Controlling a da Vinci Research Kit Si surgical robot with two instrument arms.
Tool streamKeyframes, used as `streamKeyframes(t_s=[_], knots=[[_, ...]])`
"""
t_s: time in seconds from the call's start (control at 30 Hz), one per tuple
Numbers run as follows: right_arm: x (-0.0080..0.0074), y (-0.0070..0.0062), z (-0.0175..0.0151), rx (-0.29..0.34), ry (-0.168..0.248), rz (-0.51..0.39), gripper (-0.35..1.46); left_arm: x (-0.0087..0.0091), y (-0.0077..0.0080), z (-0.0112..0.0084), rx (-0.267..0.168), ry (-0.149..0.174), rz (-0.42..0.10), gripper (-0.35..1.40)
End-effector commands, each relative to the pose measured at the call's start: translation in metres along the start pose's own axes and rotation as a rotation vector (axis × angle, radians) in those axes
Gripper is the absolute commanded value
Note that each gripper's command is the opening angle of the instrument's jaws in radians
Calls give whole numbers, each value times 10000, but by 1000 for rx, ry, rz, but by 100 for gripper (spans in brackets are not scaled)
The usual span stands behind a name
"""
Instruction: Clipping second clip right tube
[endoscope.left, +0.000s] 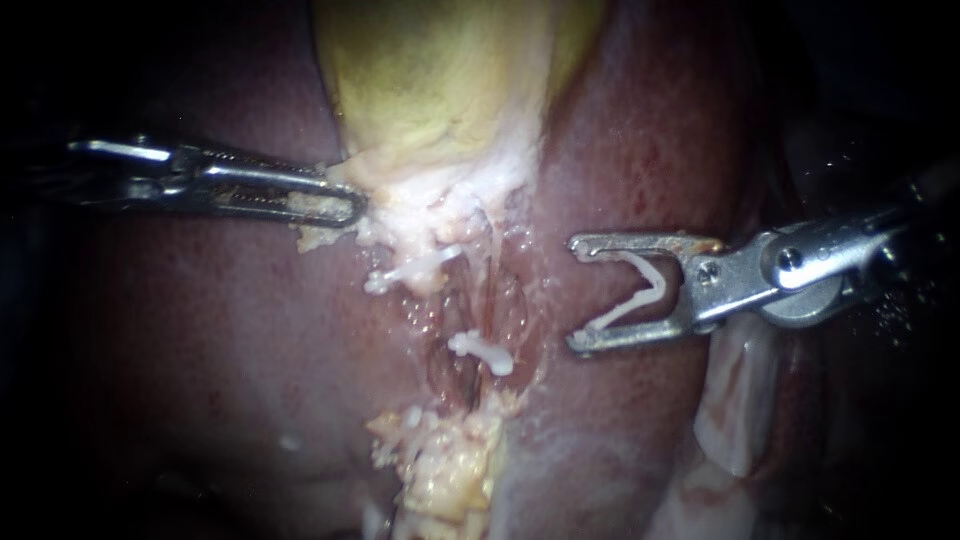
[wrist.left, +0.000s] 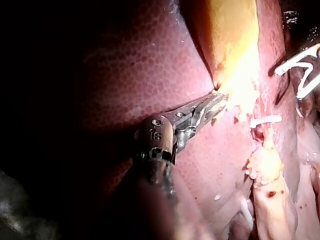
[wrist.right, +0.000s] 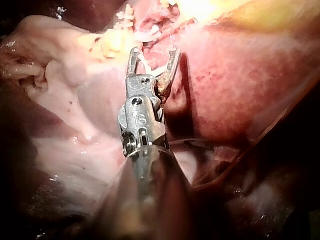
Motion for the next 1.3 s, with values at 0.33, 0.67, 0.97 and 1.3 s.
streamKeyframes(t_s=[0.33,0.67,0.97,1.3], knots=[[0,1,1,34,8,-3,49,29,7,-71,17,14,-19,-35],[-1,1,38,123,75,267,45,30,13,-73,23,28,-29,-35],[-14,6,100,139,123,500,45,30,17,-72,25,29,-30,-35],[-11,10,131,141,212,636,45,31,19,-70,30,31,-31,-35]])
